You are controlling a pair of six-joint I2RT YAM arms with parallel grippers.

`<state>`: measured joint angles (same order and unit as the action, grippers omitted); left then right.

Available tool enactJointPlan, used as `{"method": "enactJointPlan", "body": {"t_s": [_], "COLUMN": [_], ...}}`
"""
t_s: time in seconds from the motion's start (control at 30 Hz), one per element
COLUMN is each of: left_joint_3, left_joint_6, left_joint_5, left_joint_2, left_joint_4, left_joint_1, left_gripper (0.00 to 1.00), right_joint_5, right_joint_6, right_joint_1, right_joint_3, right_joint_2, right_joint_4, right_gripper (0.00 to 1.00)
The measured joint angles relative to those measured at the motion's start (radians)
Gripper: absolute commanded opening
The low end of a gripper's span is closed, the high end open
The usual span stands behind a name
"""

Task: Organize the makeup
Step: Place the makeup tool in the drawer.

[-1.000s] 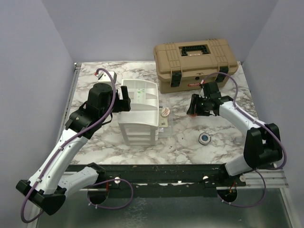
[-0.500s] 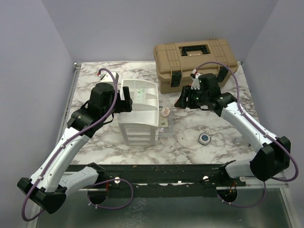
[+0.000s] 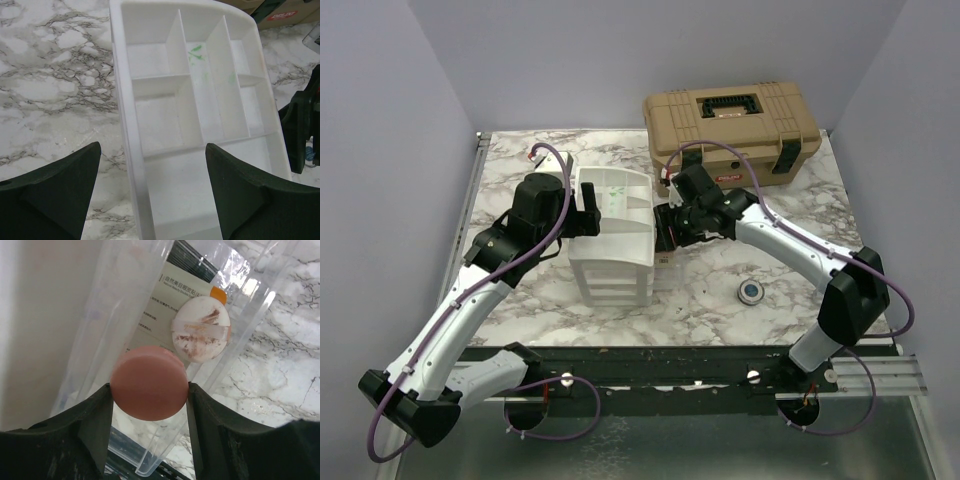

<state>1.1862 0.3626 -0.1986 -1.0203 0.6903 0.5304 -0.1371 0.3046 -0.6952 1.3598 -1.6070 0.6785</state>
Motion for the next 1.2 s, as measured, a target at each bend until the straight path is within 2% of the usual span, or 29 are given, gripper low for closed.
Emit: {"method": "enactJointPlan", "body": {"t_s": [0.2, 0.4, 0.67, 0.97, 1.1, 1.2], "left_joint_3": [0.0, 0.0, 0.0, 0.0, 0.0, 0.0], "left_joint_6": [-0.001, -0.004, -0.005, -0.005, -0.005, -0.005], "left_joint_5": [0.0, 0.0, 0.0, -0.001, 0.0, -0.001], "left_joint_2": [-0.006, -0.015, -0.016, -0.018, -0.018, -0.018], "left_joint_4": [0.0, 0.0, 0.0, 0.0, 0.0, 0.0], "left_joint_1": [0.0, 0.0, 0.0, 0.0, 0.0, 0.0], "left_gripper": [0.87, 0.87, 0.87, 0.87, 0.85, 0.83], "right_joint_5": [0.039, 0.065, 0.072, 0.076, 0.124, 0.198], "right_joint_6": [-0.011, -0.019, -0.018, -0.008, 0.019, 0.056], "right_joint_1": [-0.016, -0.025, -0.025, -0.026, -0.026, -0.026], "right_joint_3": [0.019, 0.05, 0.062, 0.053, 0.024, 0.012], "right_joint_2": [-0.027, -0.037, -0.037, -0.015, 0.031, 0.066], "right_joint_4": [0.033, 0.058, 0.063, 0.041, 0.015, -0.003], "right_gripper": [0.51, 0.64, 0.71, 0.66, 0.59, 0.58]}}
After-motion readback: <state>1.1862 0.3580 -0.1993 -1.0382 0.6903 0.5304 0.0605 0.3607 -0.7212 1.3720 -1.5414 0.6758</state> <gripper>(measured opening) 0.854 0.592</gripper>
